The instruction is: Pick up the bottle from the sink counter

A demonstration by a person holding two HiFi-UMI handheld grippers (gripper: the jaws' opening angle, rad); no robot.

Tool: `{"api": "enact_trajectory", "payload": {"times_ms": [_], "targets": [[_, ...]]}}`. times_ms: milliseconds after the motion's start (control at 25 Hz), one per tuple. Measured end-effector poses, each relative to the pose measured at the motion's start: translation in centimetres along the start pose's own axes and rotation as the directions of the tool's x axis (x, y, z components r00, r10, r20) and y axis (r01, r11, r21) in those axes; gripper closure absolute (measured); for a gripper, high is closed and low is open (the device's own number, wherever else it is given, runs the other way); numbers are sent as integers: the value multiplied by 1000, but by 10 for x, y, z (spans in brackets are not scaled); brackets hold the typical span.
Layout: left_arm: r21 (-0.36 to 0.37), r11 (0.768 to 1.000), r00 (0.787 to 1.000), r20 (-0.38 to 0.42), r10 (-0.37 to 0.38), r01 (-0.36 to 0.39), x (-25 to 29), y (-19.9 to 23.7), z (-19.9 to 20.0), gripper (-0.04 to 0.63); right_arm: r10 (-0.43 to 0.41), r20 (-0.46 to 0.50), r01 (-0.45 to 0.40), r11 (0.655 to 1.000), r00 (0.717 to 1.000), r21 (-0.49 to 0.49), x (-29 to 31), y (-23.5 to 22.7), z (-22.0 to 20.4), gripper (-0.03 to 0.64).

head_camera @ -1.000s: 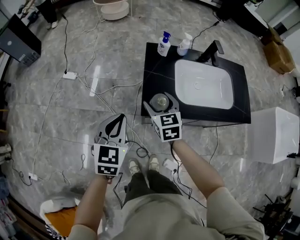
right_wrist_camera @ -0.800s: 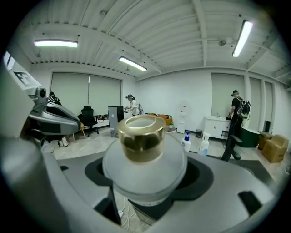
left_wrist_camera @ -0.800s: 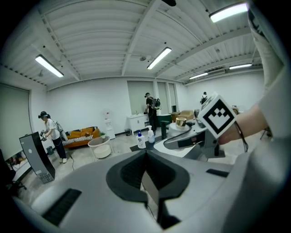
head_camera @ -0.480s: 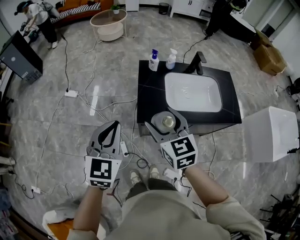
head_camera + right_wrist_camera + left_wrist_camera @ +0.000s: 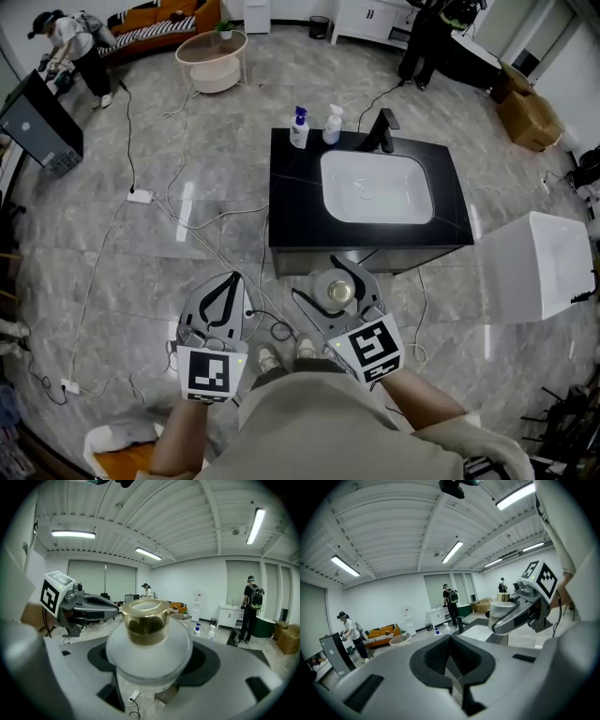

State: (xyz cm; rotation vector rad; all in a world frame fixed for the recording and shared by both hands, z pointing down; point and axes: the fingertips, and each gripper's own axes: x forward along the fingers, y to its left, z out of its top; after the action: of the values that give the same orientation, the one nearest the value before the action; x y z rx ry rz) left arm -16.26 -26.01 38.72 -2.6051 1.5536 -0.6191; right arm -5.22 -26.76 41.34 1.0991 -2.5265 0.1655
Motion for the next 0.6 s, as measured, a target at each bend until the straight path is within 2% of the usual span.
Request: {"api": "enact_trajectory", "payload": {"times_ms": [320, 600], "targets": [[-102, 995, 999, -47, -24, 19, -13, -18, -30, 589, 16, -56, -14, 999, 998, 43, -11, 14, -30, 287], [-131, 991, 999, -36, -20, 15, -24, -24, -30, 589, 3, -60, -1, 1000, 998, 31, -19, 12, -29, 287]]}}
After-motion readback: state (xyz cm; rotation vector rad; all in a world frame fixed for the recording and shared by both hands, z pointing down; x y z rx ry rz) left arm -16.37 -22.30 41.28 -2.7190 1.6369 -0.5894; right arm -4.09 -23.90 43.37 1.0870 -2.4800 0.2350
